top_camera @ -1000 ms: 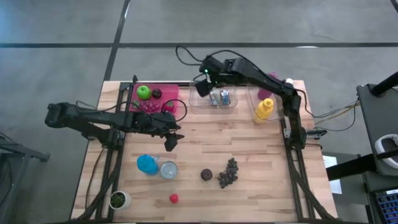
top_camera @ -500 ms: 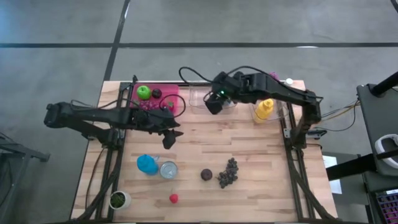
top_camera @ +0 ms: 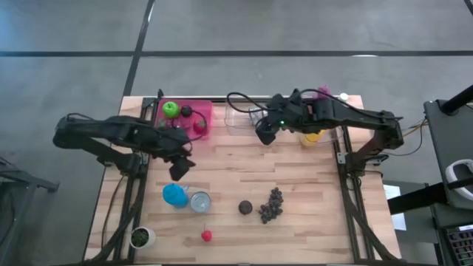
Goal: Pick & Place Food Item
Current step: Put the blue water bottle into the right transparent bin
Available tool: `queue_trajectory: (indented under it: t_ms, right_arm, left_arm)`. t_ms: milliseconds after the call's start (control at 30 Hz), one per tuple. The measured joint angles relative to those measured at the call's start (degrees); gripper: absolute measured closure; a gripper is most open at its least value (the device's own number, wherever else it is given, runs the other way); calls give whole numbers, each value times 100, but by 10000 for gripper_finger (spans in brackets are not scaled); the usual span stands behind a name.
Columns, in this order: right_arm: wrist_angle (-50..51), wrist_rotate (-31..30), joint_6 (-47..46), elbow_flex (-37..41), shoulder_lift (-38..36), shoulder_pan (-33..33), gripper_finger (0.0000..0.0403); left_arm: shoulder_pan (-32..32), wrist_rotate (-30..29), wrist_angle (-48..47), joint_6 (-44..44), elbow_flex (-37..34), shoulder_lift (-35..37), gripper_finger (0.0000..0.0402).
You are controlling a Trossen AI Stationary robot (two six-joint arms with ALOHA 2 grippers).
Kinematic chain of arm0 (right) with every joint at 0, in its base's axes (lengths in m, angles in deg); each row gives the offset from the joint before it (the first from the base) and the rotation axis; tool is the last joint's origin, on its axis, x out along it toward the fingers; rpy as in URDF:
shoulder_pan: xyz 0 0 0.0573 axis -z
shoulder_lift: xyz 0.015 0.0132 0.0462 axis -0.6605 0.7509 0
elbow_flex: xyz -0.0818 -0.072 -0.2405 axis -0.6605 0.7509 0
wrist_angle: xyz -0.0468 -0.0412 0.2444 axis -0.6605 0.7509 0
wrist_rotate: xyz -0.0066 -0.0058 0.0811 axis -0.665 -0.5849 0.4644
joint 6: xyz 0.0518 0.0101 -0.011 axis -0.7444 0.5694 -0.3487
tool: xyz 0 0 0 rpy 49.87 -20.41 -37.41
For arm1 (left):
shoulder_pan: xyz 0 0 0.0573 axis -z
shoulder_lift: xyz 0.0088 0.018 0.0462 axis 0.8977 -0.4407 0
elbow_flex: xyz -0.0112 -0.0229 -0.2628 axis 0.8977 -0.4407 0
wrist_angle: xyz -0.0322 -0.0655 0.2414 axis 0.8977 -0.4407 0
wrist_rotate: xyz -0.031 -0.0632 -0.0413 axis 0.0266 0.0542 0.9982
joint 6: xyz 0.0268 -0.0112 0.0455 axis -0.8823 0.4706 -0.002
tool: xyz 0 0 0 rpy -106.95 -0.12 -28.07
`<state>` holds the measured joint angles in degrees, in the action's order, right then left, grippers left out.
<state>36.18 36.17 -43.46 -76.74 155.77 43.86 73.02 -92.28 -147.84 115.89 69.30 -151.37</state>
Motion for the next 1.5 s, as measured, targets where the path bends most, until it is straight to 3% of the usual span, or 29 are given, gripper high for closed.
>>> queue_trajectory:
  t_ms: [133, 433, 500, 700, 933, 1200, 1500]
  right_arm:
    - [-287, 1, 0, 397, -261, 11, 156]
    - [-877, 5, 26, 976, -630, 15, 149]
    - [-963, 10, 78, 1020, -678, 15, 150]
    - [-1066, 19, 348, 1024, -708, 11, 159]
    - [-1077, 73, 369, 1022, -738, 3, 162]
    - [-1077, 110, 370, 1022, -738, -13, 153]
    - [-1079, 110, 368, 1022, -738, -13, 159]
  left_arm:
    - [432, 418, -365, 841, 249, 0, 176]
    - [1477, 2943, -284, 2885, 238, -38, 175]
    - [1703, 3220, -279, 3323, 230, -32, 177]
    - [2036, 3092, -258, 3984, -375, -44, 182]
    - [2078, 3141, -11, 3953, -1516, -44, 175]
    - [2102, 3128, 1309, 3971, -2631, -48, 174]
    - [2107, 2737, 1206, 3832, -2914, -37, 183]
